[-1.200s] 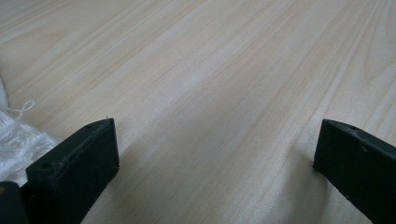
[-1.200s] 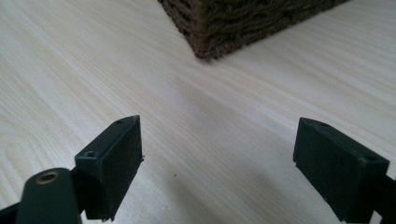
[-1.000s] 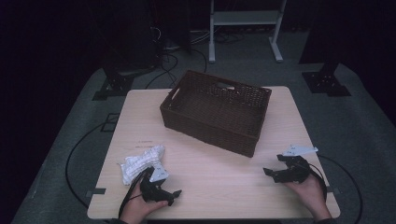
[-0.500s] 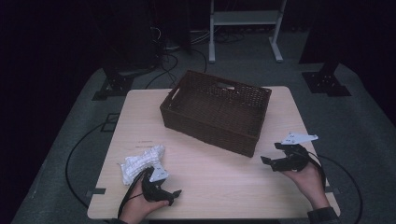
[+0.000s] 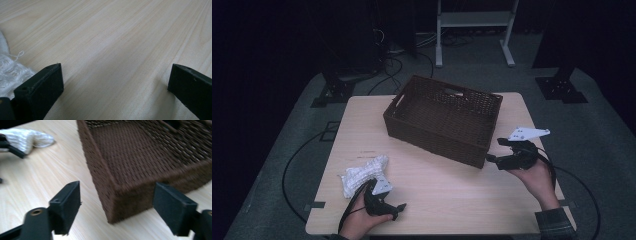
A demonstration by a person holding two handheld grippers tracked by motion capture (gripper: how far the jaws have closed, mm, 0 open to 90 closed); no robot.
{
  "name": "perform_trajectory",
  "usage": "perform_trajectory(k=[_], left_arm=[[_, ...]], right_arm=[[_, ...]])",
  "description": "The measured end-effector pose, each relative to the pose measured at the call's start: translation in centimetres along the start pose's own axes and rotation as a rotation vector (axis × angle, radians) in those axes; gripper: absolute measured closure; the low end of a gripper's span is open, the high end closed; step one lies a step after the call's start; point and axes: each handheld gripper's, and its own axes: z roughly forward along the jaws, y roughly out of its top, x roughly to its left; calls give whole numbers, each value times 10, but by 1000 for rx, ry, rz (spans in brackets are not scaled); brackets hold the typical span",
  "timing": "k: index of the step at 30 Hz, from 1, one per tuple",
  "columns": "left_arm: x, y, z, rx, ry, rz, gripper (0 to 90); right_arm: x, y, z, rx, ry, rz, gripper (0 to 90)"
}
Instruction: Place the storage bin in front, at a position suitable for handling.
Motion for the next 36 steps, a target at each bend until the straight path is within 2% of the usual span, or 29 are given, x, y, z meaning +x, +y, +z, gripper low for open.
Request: perform_trajectory(k=[5, 7, 11, 13, 18, 21, 23, 26, 36], left_arm=[[0, 0, 0, -3, 1, -1, 0], [0, 0, 0, -3, 1, 0, 0], [0, 0, 0, -3, 2, 1, 0], [0, 0, 0, -3, 1, 0, 0], [0, 0, 1, -7, 2, 0, 0], [0, 0, 1, -7, 2, 0, 0], [0, 0, 0, -3, 2, 4, 0], [0, 0, 0, -3, 3, 4, 0], [0, 0, 0, -3, 2, 3, 0]], right_arm=[[5, 19, 13, 1, 41, -52, 331], [4, 21, 15, 5, 43, -57, 342], [2, 34, 25, 14, 91, -69, 418], [2, 42, 30, 23, 98, -82, 447], [3, 57, 46, 63, 138, -104, 474], [4, 61, 56, 86, 153, -117, 537], [4, 62, 63, 95, 164, -119, 544], [3, 64, 73, 132, 186, -125, 610], [10, 71, 102, 227, 189, -163, 726]])
